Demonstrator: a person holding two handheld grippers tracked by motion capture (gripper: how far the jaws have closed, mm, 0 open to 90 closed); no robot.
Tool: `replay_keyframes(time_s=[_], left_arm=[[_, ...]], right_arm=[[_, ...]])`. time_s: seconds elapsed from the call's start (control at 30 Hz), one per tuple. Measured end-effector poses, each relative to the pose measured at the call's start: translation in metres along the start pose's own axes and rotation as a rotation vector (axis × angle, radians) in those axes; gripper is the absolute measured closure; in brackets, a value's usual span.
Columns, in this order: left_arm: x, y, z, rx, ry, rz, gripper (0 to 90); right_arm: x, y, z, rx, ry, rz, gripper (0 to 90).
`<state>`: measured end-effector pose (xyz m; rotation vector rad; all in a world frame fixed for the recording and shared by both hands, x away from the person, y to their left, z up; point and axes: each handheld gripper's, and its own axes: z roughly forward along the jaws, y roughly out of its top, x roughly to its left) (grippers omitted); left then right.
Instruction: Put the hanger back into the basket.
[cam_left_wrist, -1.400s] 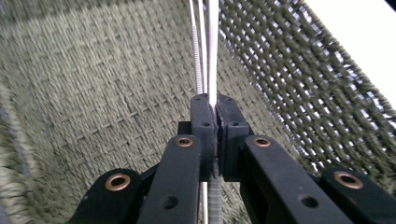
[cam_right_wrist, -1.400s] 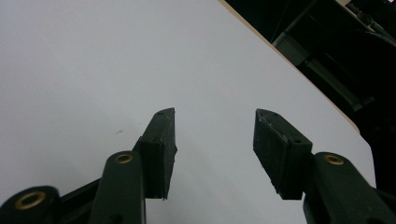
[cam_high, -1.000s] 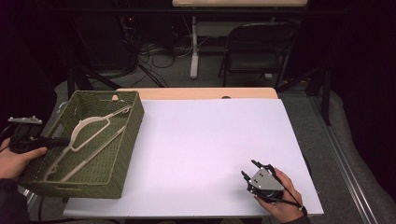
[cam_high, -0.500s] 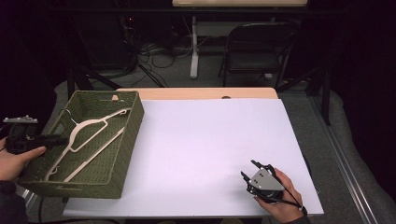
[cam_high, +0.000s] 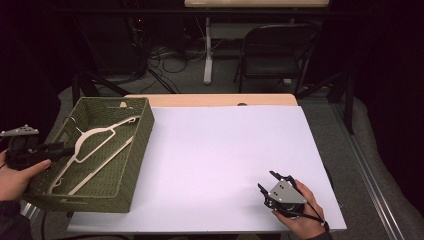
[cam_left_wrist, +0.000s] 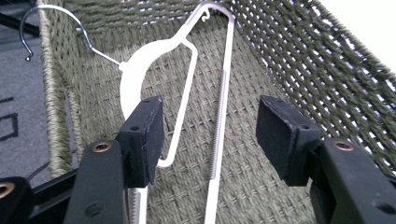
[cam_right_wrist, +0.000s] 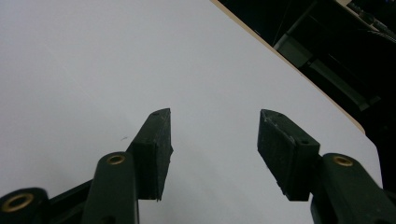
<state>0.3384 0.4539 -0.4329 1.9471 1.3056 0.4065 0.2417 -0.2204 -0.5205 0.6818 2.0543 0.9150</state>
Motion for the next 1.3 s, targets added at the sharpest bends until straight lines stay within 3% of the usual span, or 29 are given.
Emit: replay_keyframes(time_s=[0.07,0.23,0.5,0.77,1.03,1.3], left_arm=[[-0.003,0.000,-0.001,-0.009,-0.004,-0.002,41.6],[-0.028,-0.003,-0.010,-0.071,-0.005,0.004,40.3],[-0.072,-0.007,-0.018,-0.141,-0.014,0.032,39.3],[-0.113,-0.025,-0.013,-0.217,-0.040,0.039,39.3],[-0.148,-0.044,0.007,-0.212,-0.101,0.075,39.3],[-0.168,-0.046,0.016,-0.210,-0.127,0.120,39.4]], right_arm=[[0.000,0.000,0.000,-0.003,0.001,0.007,44.4],[-0.002,0.000,-0.001,0.000,0.002,0.017,43.9],[-0.010,-0.004,-0.006,-0.002,-0.002,0.077,42.8],[-0.017,-0.010,-0.012,-0.002,-0.009,0.122,42.7],[-0.025,-0.017,-0.018,-0.003,0.002,0.204,42.6],[-0.029,-0.022,-0.017,-0.007,0.013,0.256,42.4]])
